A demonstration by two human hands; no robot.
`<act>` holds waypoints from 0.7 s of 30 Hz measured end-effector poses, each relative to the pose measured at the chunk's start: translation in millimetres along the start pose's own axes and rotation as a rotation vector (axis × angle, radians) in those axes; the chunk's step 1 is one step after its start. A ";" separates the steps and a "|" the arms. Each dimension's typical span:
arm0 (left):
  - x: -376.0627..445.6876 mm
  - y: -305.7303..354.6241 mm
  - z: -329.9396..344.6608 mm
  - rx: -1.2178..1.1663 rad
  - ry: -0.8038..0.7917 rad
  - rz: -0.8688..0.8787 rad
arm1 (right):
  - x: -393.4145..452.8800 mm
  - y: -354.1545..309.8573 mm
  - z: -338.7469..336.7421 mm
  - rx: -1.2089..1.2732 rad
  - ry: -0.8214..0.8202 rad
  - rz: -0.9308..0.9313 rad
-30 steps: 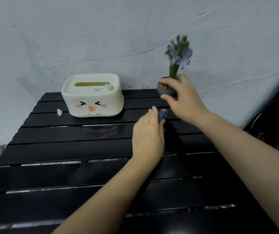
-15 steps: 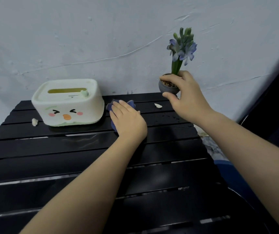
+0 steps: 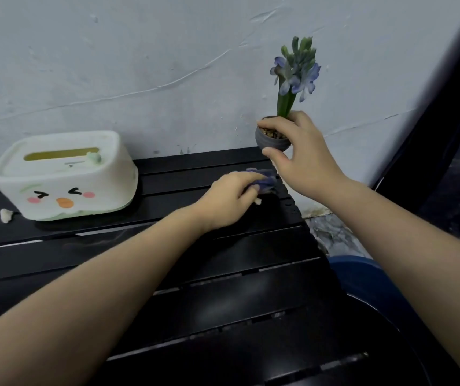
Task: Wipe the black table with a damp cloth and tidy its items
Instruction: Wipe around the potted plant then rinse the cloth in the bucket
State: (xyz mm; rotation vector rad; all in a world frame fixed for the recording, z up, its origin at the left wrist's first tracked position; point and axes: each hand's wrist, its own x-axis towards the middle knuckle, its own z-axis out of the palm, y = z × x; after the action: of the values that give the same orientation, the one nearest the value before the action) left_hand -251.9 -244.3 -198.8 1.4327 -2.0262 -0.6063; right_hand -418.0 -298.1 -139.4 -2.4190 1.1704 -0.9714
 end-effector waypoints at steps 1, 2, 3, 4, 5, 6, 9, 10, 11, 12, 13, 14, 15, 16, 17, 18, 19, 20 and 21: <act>-12.2 10.9 6.1 -0.005 -0.028 0.058 | -0.2 0.1 -0.2 0.001 -0.001 -0.001; -24.9 21.1 11.9 0.008 -0.049 0.105 | -0.3 -0.2 -0.5 0.004 -0.003 -0.004; -35.9 29.0 16.0 0.014 -0.075 0.136 | -0.5 -1.1 -0.7 0.007 -0.005 -0.007; -44.8 35.9 17.2 0.000 -0.099 0.149 | -0.6 -2.1 -0.9 0.007 -0.007 -0.011; -50.7 40.4 16.9 -0.052 -0.121 0.156 | -0.5 -3.1 -1.4 0.007 -0.009 -0.014; -54.0 43.0 14.6 -0.125 -0.130 0.139 | 0.0 -4.2 -2.0 0.010 -0.009 -0.018; -42.4 39.0 -6.1 -0.368 0.018 0.027 | 2.9 -6.1 -5.7 0.012 0.006 -0.025; -34.0 30.4 -16.8 -0.429 0.104 -0.034 | 4.1 -6.1 -7.4 0.009 0.012 -0.024; -25.9 22.0 -27.3 -0.463 0.170 -0.094 | 5.2 -6.0 -9.3 0.007 0.015 -0.024; -17.4 10.3 -36.9 -0.421 0.225 -0.147 | 5.8 -5.7 -10.6 0.007 0.016 -0.024; -9.8 -5.5 -43.9 -0.269 0.252 -0.193 | 6.2 -5.4 -11.7 0.007 0.014 -0.024; -4.4 -21.4 -46.4 -0.033 0.225 -0.249 | 6.2 -4.8 -11.9 0.007 0.012 -0.025; -1.7 -35.1 -44.9 0.201 0.162 -0.322 | 5.9 -4.1 -11.4 0.008 0.011 -0.025; 0.2 -45.2 -40.1 0.389 0.105 -0.376 | 5.4 -3.2 -10.4 0.010 0.011 -0.027; 2.5 -50.3 -33.4 0.512 0.073 -0.395 | 4.7 -2.3 -8.9 0.013 0.012 -0.028; 5.6 -50.5 -27.5 0.556 0.059 -0.379 | 4.2 -1.4 -7.2 0.019 0.013 -0.029; 8.0 -46.6 -23.0 0.539 0.062 -0.339 | 4.0 -0.5 -5.7 0.023 0.011 -0.029; 8.7 -42.9 -19.8 0.484 0.061 -0.289 | 3.8 0.2 -3.8 0.025 0.007 -0.028; 5.6 -37.1 -17.6 0.422 0.058 -0.226 | 3.8 0.1 -1.5 0.028 -0.002 -0.026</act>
State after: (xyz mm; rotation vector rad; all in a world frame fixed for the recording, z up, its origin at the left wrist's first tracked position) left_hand -215.9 -262.1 -209.1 1.9178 -2.0410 -0.2244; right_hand -417.4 -301.1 -136.6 -2.4184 1.1198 -0.9862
